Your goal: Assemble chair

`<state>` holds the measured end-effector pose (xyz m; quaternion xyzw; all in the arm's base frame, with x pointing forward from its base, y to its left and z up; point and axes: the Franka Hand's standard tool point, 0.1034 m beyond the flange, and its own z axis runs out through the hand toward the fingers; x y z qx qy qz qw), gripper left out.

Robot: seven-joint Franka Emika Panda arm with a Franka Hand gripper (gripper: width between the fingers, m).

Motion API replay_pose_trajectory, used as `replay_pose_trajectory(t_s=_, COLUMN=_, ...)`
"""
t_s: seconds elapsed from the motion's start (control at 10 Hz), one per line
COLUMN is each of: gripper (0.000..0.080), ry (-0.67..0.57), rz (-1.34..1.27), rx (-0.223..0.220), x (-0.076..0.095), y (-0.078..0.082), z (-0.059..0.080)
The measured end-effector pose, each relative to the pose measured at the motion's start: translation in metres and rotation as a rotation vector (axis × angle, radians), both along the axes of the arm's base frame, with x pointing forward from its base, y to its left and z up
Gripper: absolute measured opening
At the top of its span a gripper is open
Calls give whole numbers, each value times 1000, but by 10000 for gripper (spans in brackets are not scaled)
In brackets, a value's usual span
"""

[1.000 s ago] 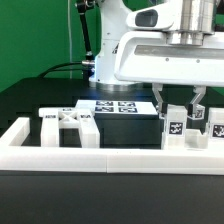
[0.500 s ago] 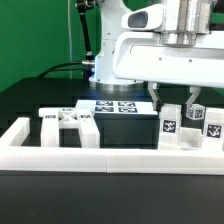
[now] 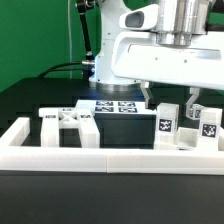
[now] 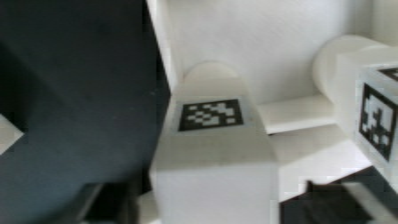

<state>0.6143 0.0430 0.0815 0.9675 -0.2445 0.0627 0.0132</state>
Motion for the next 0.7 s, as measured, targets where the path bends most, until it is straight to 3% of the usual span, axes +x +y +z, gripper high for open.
replay_pose_trajectory(t_s=0.4, gripper=646, ry=-17, rz=123, rx=6, x=-6, y=4, z=23)
replay_pose_trajectory(t_s=0.7, gripper=649, ry=-14, rz=124, rx=7, x=-9, y=3, z=22)
